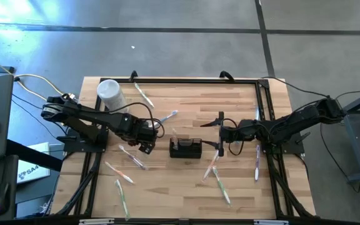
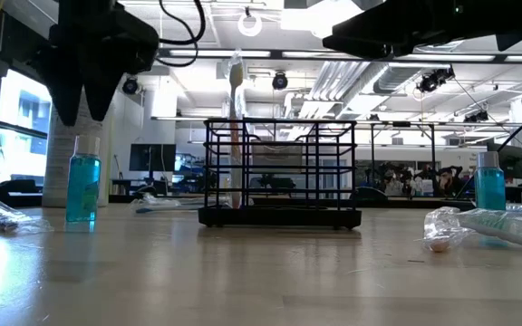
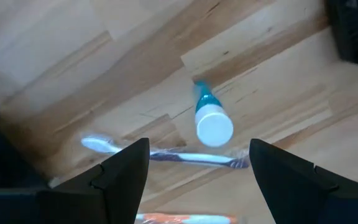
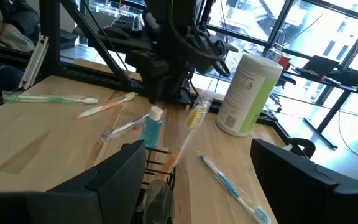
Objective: Pick & Place toothbrushing station
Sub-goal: Put the left blue mouthwash bottle into the mesh organizer
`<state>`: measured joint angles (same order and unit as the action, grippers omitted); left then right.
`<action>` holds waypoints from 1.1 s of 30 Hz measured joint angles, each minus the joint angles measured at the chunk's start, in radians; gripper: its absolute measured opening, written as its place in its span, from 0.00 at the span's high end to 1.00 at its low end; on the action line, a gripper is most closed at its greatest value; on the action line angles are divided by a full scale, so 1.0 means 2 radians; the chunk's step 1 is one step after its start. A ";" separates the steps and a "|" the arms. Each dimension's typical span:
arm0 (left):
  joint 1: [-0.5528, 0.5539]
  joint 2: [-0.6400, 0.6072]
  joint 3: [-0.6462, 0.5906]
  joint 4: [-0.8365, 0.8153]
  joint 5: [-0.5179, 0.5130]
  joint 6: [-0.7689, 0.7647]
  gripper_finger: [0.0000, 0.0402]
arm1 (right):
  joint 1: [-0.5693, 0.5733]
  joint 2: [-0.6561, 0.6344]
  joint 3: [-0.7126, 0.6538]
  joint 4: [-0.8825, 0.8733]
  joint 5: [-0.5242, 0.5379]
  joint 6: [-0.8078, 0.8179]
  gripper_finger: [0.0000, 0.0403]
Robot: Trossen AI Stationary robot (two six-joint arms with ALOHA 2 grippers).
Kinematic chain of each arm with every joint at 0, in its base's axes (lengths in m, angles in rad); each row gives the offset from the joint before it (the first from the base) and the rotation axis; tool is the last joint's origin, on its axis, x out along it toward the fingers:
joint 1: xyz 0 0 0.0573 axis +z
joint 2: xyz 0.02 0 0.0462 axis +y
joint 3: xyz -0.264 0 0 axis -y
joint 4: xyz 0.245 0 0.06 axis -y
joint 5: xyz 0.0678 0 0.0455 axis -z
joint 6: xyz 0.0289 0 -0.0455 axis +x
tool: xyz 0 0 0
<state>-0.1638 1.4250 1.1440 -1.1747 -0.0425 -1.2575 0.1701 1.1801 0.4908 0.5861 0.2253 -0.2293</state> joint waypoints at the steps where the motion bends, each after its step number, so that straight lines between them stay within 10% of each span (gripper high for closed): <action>1: 0.000 0.000 -0.004 0.009 0.000 -0.004 0.32 | 0.000 0.000 0.000 -0.001 0.000 0.000 0.30; 33: 0.000 0.002 -0.044 0.081 0.003 -0.006 0.32 | 0.000 0.000 0.000 -0.032 -0.007 0.000 0.30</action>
<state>-0.1638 1.4299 1.0561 -1.0123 -0.0358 -1.2687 0.1699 1.1801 0.4908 0.5224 0.2112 -0.2291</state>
